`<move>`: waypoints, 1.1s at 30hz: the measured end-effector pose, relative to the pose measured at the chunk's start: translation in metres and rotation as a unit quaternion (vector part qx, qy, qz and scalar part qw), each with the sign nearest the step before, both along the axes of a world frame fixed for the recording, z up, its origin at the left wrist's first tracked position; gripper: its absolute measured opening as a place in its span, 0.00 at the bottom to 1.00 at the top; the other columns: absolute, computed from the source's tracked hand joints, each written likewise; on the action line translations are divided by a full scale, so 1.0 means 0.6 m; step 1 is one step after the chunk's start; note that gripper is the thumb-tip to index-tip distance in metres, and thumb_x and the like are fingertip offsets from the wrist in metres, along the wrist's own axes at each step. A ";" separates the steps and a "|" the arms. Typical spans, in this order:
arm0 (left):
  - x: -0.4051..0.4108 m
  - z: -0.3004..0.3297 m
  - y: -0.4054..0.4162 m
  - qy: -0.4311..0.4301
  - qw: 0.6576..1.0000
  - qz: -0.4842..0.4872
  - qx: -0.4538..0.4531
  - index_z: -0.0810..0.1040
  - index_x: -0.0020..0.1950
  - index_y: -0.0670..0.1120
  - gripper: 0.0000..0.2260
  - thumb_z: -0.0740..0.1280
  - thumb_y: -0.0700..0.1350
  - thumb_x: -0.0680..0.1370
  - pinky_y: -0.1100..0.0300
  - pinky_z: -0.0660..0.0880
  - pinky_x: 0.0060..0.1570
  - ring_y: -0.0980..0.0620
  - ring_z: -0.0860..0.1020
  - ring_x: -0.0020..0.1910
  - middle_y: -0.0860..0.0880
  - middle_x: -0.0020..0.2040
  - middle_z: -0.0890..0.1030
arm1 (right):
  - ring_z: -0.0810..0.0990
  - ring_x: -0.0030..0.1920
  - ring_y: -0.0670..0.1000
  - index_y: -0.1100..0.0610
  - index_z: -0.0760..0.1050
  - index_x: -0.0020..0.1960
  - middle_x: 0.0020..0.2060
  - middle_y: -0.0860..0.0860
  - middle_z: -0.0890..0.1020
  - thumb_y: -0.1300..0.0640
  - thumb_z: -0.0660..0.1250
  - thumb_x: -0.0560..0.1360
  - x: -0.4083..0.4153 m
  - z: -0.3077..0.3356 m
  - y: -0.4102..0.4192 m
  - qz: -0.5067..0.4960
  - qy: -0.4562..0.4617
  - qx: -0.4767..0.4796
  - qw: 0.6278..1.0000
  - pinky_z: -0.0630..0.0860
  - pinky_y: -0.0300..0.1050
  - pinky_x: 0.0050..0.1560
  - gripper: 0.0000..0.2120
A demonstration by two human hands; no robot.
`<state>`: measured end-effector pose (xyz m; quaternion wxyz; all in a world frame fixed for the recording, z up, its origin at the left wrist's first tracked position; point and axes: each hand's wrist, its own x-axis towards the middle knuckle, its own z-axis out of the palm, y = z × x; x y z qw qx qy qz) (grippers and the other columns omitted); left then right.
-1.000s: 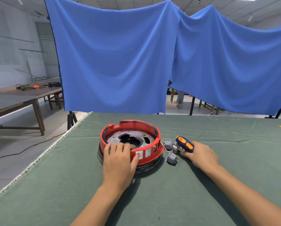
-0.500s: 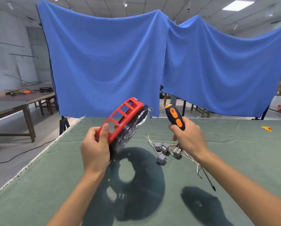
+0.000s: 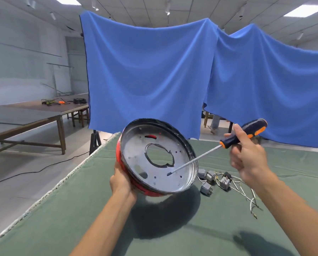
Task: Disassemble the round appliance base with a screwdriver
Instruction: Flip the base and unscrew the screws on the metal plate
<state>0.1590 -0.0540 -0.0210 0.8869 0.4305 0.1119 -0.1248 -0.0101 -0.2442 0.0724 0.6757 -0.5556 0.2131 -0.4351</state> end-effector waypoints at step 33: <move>0.018 -0.022 0.010 -0.136 0.954 -0.248 0.102 0.84 0.41 0.42 0.18 0.59 0.52 0.75 0.58 0.76 0.34 0.45 0.81 0.35 0.43 0.38 0.83 | 0.82 0.36 0.54 0.57 0.83 0.44 0.50 0.63 0.82 0.61 0.57 0.77 0.050 -0.011 0.056 0.307 0.079 -0.014 0.948 0.77 0.44 0.31 0.15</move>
